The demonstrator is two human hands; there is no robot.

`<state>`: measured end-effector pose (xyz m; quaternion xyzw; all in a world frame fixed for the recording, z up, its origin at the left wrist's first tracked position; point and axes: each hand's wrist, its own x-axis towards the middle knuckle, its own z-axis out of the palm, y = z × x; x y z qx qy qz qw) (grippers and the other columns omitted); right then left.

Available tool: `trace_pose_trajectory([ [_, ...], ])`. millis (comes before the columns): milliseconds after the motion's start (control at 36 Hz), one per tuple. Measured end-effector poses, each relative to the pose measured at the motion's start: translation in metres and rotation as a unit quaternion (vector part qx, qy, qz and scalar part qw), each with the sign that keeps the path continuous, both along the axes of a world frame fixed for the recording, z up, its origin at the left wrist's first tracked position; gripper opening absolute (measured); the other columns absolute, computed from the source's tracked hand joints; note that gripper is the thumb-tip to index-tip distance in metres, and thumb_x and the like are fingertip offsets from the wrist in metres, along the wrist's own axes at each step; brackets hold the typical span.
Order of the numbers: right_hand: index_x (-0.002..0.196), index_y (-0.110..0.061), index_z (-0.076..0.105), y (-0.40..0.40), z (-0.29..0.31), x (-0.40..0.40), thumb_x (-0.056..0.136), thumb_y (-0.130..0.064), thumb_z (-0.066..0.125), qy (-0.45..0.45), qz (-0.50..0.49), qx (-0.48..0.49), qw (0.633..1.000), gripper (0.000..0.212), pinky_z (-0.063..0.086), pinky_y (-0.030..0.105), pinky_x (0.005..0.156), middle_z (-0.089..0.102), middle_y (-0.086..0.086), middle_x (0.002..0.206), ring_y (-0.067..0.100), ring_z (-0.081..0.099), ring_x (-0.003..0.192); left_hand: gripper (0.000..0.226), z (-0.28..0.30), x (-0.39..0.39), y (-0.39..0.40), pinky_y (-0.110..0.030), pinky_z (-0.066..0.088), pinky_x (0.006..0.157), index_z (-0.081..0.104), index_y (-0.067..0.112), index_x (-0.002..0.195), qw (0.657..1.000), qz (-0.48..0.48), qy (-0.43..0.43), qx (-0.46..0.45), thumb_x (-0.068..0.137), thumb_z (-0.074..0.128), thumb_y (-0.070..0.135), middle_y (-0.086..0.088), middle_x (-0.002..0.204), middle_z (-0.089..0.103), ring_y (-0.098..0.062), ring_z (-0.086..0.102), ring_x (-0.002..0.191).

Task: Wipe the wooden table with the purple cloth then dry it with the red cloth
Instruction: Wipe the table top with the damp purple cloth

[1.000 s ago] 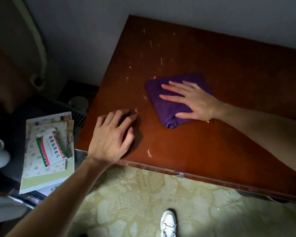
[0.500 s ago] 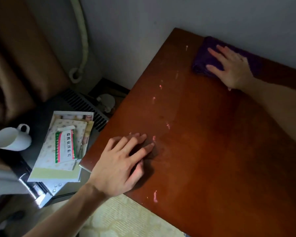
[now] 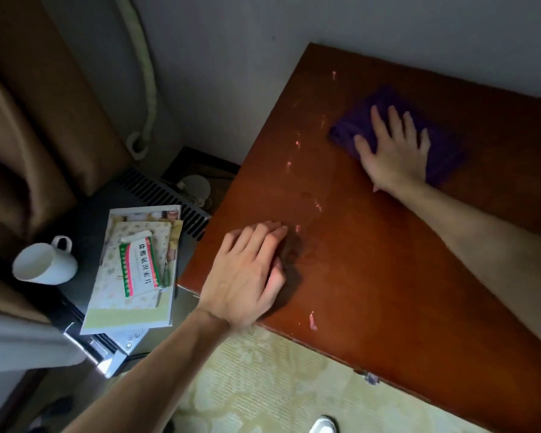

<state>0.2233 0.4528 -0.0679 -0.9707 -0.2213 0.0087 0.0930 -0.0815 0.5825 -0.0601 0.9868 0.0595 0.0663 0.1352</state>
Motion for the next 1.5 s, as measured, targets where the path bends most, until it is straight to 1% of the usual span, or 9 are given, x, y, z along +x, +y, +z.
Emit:
trace_pose_trajectory([
  [139,0.163,-0.034,0.02,-0.014,-0.005,-0.121,0.092,-0.067,0.016,-0.021,0.014,-0.007,1.0,0.078,0.012,0.054,0.125,0.022,0.001,0.171,0.027,0.016,0.158,0.043,-0.001,-0.004,-0.002,-0.038,0.036,0.091,0.054,0.008,0.13,0.996,-0.026,-0.09,-0.005,0.094,0.041,0.028,-0.008,0.121,0.058,-0.025,0.05,0.105],
  [250,0.162,-0.033,0.026,-0.018,-0.005,-0.214,0.095,-0.064,0.024,-0.037,0.045,-0.008,0.998,0.074,0.018,0.056,0.124,0.026,0.001,0.17,0.026,0.021,0.158,0.032,0.0,-0.009,0.001,-0.04,0.034,0.086,0.056,0.009,0.118,0.986,0.03,-0.156,-0.045,0.094,0.043,0.025,-0.011,0.113,0.057,-0.026,0.046,0.099],
  [361,0.164,-0.033,0.02,-0.025,-0.012,-0.284,0.098,-0.063,0.027,-0.047,0.088,-0.036,0.994,0.073,0.02,0.056,0.124,0.019,-0.001,0.172,0.025,0.017,0.159,0.025,0.0,-0.016,0.022,-0.043,0.035,0.086,0.056,0.013,0.111,0.982,0.096,-0.138,-0.086,0.094,0.044,0.027,-0.009,0.113,0.056,-0.028,0.049,0.099],
  [472,0.164,-0.032,0.018,-0.031,-0.01,-0.298,0.1,-0.065,0.028,-0.051,0.134,-0.06,0.988,0.073,0.024,0.058,0.122,0.017,-0.001,0.172,0.026,0.017,0.159,0.033,-0.005,-0.018,0.056,-0.041,0.035,0.088,0.059,0.017,0.117,0.995,0.036,-0.084,-0.043,0.094,0.041,0.032,-0.004,0.121,0.057,-0.027,0.053,0.104],
  [778,0.164,-0.039,0.012,-0.033,-0.002,-0.234,0.099,-0.07,0.036,-0.03,0.323,-0.069,0.943,0.076,0.014,0.052,0.127,0.003,-0.007,0.173,0.017,0.001,0.16,0.043,-0.013,-0.01,0.068,-0.042,0.038,0.096,0.056,0.013,0.13,0.993,0.012,-0.066,-0.092,0.1,0.035,0.035,-0.004,0.129,0.057,-0.026,0.054,0.112],
  [944,0.162,-0.043,0.015,-0.009,0.006,-0.148,0.095,-0.067,0.045,0.001,0.435,-0.088,0.896,0.077,0.002,0.043,0.128,0.001,-0.012,0.173,0.01,-0.004,0.159,0.047,-0.017,-0.008,0.065,-0.038,0.038,0.099,0.049,0.012,0.14,0.991,0.023,-0.067,-0.113,0.103,0.036,0.038,-0.003,0.135,0.053,-0.022,0.051,0.119],
  [1111,0.163,-0.039,0.017,0.036,0.008,-0.049,0.098,-0.065,0.042,0.0,0.481,-0.08,0.873,0.074,0.004,0.045,0.128,0.003,-0.011,0.173,0.011,-0.001,0.16,0.046,-0.016,-0.005,0.071,-0.034,0.032,0.104,0.049,0.013,0.141,0.997,0.013,-0.035,-0.07,0.104,0.037,0.038,0.0,0.137,0.052,-0.019,0.05,0.123],
  [1222,0.163,-0.038,0.017,0.064,0.01,0.014,0.099,-0.066,0.036,0.003,0.473,-0.08,0.878,0.073,0.007,0.046,0.128,0.004,-0.011,0.173,0.011,0.001,0.16,0.05,-0.017,-0.005,0.068,-0.036,0.036,0.106,0.047,0.014,0.145,0.998,0.014,-0.003,-0.062,0.106,0.031,0.041,0.0,0.144,0.047,-0.018,0.047,0.129],
  [1500,0.16,-0.046,0.019,0.117,0.016,0.105,0.092,-0.083,0.021,0.023,0.313,-0.018,0.949,0.077,0.012,0.052,0.125,0.015,-0.008,0.172,0.017,0.011,0.159,0.054,-0.008,-0.005,0.063,-0.04,0.039,0.107,0.047,0.01,0.147,0.998,0.022,0.033,-0.043,0.106,0.029,0.041,-0.004,0.148,0.047,-0.021,0.046,0.135],
])
